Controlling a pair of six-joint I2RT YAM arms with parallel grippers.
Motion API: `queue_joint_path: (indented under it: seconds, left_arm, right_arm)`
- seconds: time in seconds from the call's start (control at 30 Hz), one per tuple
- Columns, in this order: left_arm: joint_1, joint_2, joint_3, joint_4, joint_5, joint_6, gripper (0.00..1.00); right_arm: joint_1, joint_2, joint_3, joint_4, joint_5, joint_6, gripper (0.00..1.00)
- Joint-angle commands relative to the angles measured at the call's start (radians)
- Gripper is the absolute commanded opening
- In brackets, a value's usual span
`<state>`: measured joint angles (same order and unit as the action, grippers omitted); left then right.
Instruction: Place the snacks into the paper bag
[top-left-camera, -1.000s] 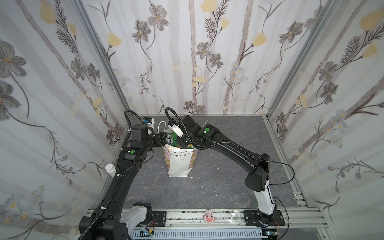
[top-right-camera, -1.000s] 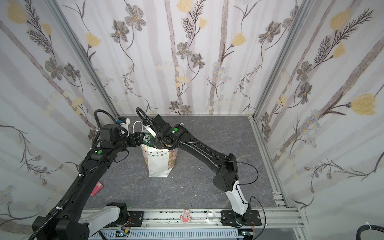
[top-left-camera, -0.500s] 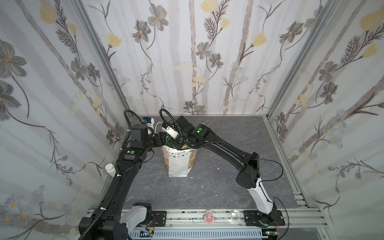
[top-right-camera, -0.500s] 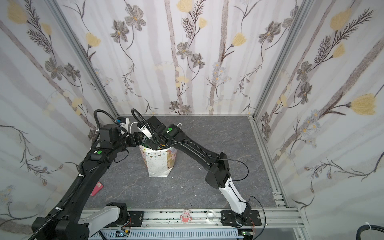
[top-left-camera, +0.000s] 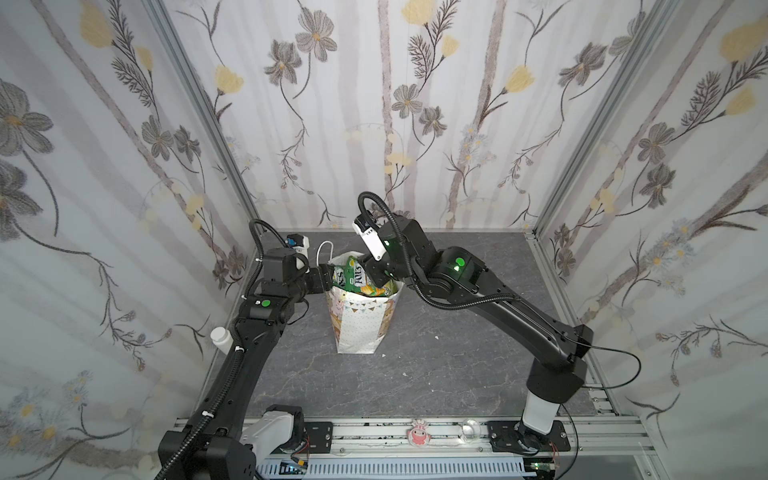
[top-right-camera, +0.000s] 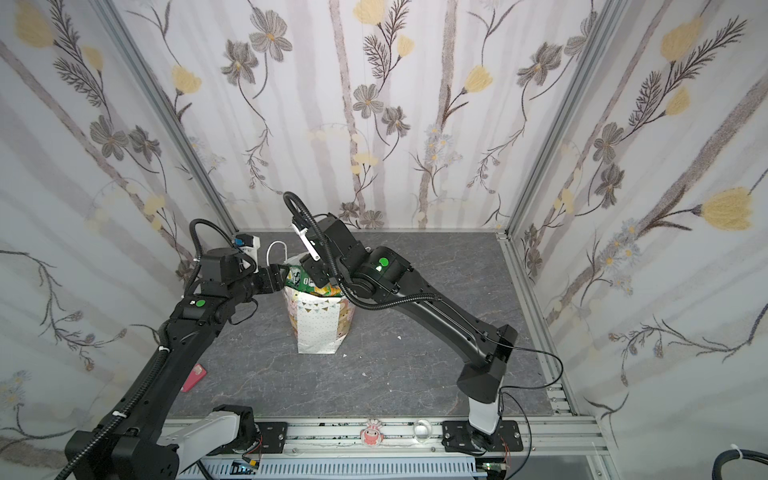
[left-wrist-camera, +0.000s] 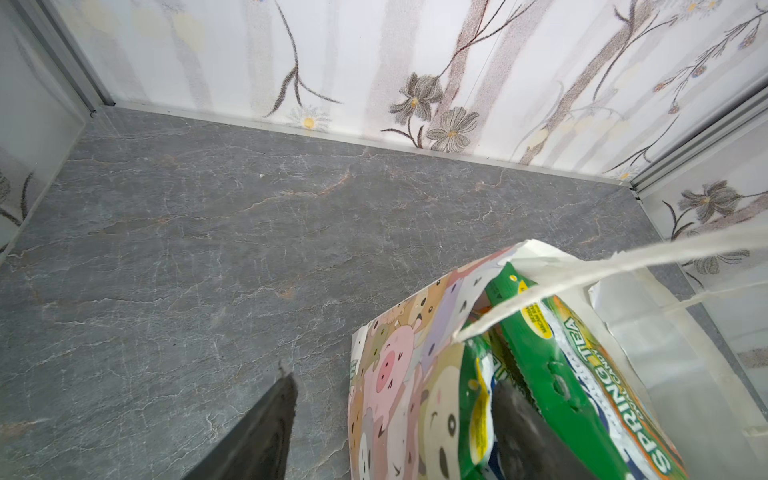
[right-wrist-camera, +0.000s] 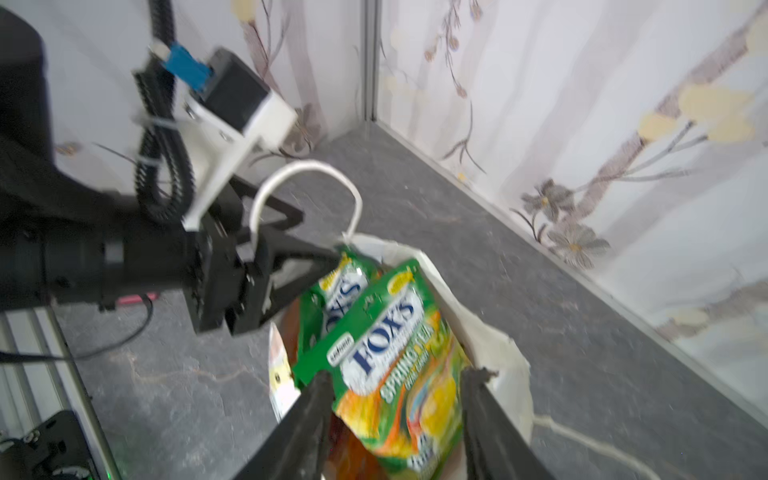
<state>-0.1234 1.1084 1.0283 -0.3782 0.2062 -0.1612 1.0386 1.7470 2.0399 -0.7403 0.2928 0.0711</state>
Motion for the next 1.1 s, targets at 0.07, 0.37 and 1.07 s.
queue_joint_path:
  seconds: [0.07,0.37,1.07]
  left_arm:
    - [0.001,0.003,0.008,0.006,-0.005,0.003,0.73]
    - [0.002,0.007,0.009,0.005,-0.002,0.001,0.73]
    - [0.003,-0.043,0.006,0.034,0.002,-0.003,0.74]
  right_arm:
    - [-0.026,-0.284,-0.364,0.212,0.078,0.128,0.65]
    - [-0.189,-0.444,-0.710,0.462,-0.242,0.217,0.74]
    - [-0.303,-0.181,-0.495,0.466,-0.388,0.137,0.01]
